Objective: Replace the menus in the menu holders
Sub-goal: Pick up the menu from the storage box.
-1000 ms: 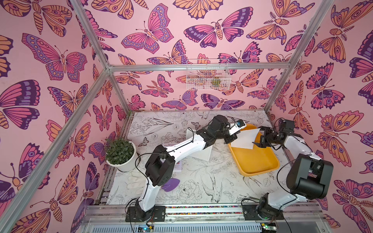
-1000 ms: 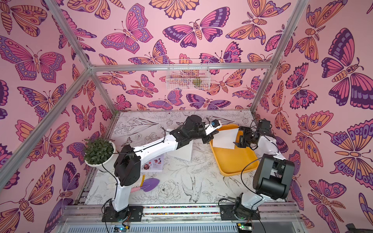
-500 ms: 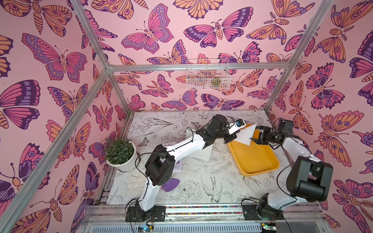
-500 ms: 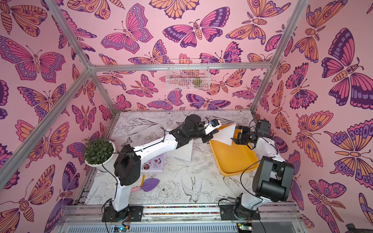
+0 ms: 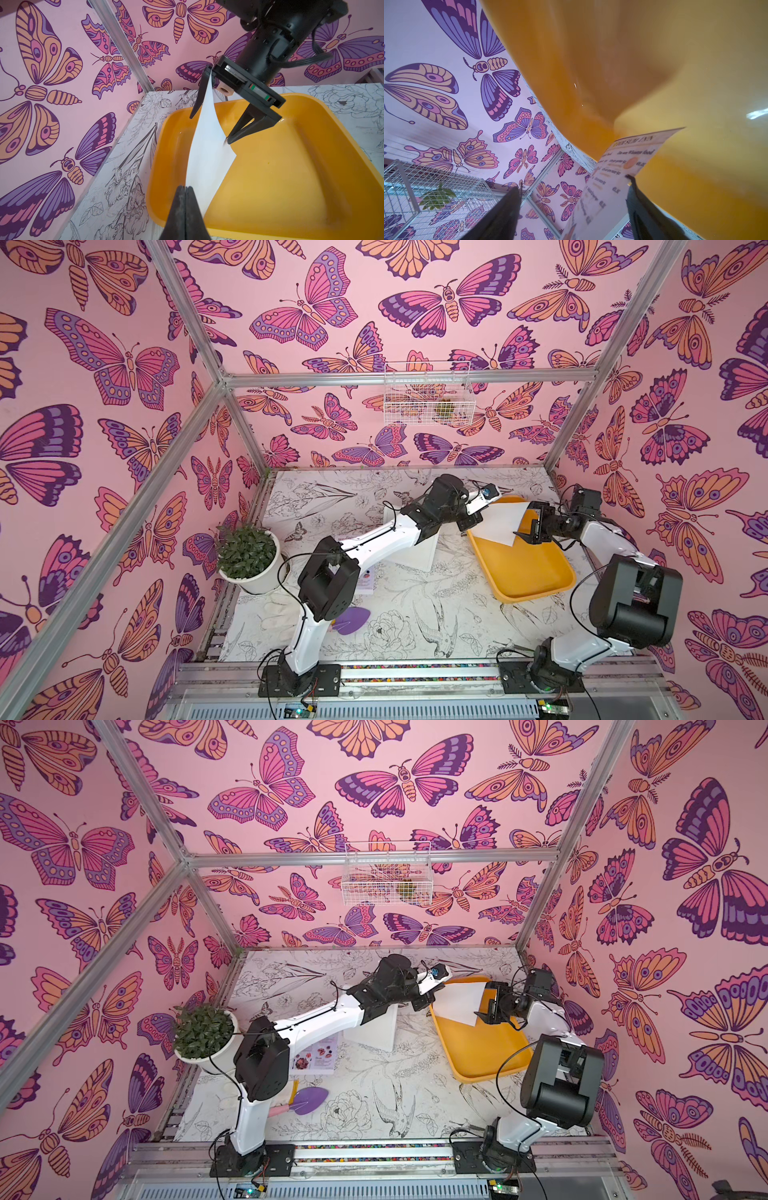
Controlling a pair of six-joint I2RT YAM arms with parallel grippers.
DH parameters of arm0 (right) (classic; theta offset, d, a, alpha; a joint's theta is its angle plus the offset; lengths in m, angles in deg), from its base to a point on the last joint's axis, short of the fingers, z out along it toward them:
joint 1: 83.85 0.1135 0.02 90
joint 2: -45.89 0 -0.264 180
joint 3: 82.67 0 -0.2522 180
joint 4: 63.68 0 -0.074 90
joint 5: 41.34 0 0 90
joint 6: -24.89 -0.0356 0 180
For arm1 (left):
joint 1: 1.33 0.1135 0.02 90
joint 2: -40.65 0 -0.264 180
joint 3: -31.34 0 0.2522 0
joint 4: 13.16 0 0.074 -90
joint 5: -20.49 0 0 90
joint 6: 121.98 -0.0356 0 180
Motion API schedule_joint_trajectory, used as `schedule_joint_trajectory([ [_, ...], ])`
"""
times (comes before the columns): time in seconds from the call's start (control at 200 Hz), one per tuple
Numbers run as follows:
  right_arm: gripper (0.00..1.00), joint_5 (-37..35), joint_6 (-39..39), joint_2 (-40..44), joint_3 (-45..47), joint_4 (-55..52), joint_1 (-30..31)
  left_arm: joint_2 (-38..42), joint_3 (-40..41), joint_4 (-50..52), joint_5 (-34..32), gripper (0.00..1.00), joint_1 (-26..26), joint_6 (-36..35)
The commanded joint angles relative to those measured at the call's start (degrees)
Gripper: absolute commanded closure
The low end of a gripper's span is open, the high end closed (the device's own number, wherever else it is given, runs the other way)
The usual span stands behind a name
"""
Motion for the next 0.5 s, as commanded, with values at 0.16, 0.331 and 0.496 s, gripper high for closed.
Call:
schedule_joint_trajectory([
  [0.16,0.17,-0.04,6.88,0.94,-4.01,-9.07,-1.84,-6.1,-6.63,2.28,-3.76,1.0,0.62,-1.95],
  [0.331,0.16,0.98,5.81,1.59,-1.75,-7.71,-3.67,-7.12,-7.97,1.39,-3.16,1.0,1.07,-0.92],
  [0.496,0.12,1.05,4.51,0.75,-3.45,-7.22,-4.35,-6.77,-7.94,0.72,-2.7,1.0,1.07,-0.51],
])
